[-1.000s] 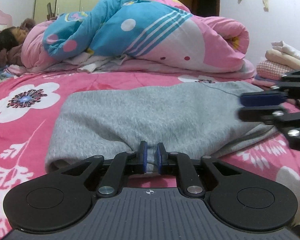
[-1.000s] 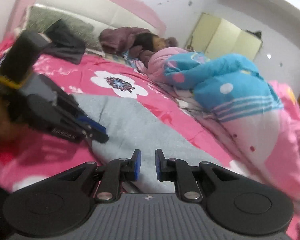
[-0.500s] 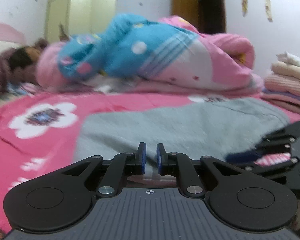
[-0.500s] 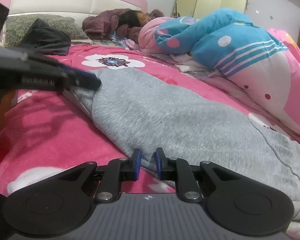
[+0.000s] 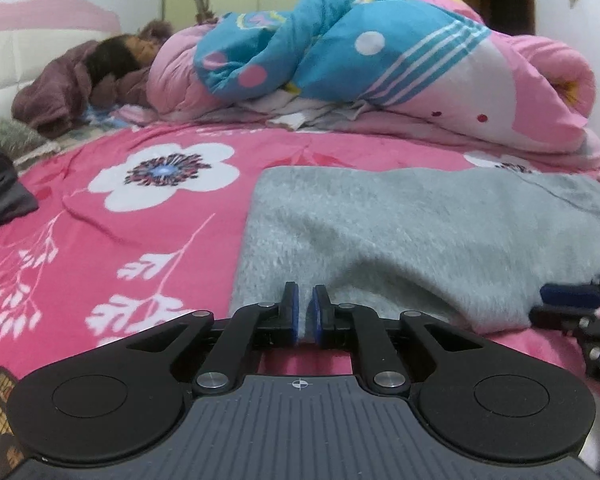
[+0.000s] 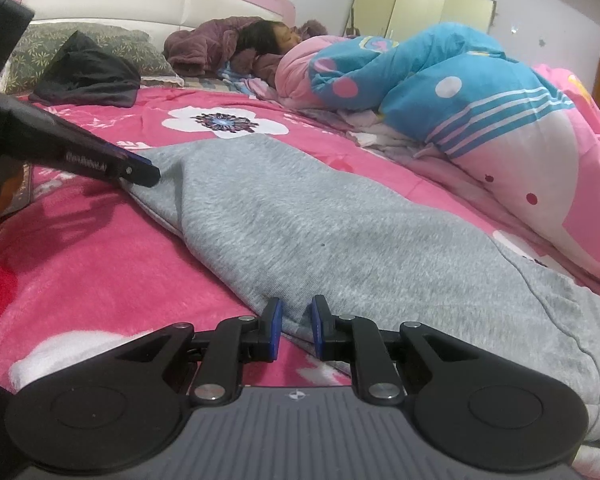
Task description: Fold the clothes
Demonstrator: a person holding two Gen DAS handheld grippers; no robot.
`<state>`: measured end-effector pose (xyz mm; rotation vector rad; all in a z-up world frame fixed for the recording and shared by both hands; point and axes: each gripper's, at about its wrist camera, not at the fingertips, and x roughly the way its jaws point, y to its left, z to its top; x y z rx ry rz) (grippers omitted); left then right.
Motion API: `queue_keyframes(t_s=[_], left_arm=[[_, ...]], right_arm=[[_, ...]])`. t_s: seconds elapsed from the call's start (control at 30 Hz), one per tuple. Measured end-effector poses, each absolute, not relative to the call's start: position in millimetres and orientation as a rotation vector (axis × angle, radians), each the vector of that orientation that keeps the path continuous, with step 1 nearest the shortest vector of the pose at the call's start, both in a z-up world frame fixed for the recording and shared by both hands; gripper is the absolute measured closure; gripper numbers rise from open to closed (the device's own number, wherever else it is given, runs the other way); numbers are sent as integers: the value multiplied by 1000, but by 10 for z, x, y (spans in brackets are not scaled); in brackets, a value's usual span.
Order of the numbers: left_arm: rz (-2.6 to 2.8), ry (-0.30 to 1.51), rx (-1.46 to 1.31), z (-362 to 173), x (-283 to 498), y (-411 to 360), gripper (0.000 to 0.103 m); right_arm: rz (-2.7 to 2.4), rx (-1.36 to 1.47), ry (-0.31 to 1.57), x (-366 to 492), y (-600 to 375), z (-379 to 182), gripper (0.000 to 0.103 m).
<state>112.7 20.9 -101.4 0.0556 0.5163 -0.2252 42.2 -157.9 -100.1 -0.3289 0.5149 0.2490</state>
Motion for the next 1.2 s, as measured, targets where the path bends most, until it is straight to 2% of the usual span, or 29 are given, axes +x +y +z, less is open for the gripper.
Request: queue_keyframes(t_s=[0.3, 0.4, 0.57, 0.8, 0.97, 1.2], left_arm=[[-240, 384, 12, -776, 938, 163, 93], [-377, 409, 21, -792, 955, -93, 92], [-484, 507, 57, -1010, 1069, -420, 83], [-447, 516, 90, -1147, 1106, -515, 82], [-450, 556, 22, -1108, 1147, -454, 82], [-454, 579, -9, -1071, 1161, -424, 80]], right_arm=[[247, -326, 510, 414, -1586, -1003, 86], [243, -328, 511, 412, -1575, -1003, 86], [234, -330, 511, 406, -1561, -1004, 86], [214, -323, 525, 395, -1535, -957, 85], [167, -269, 480, 294, -1585, -618, 85], [87, -240, 531, 328, -1710, -752, 85]])
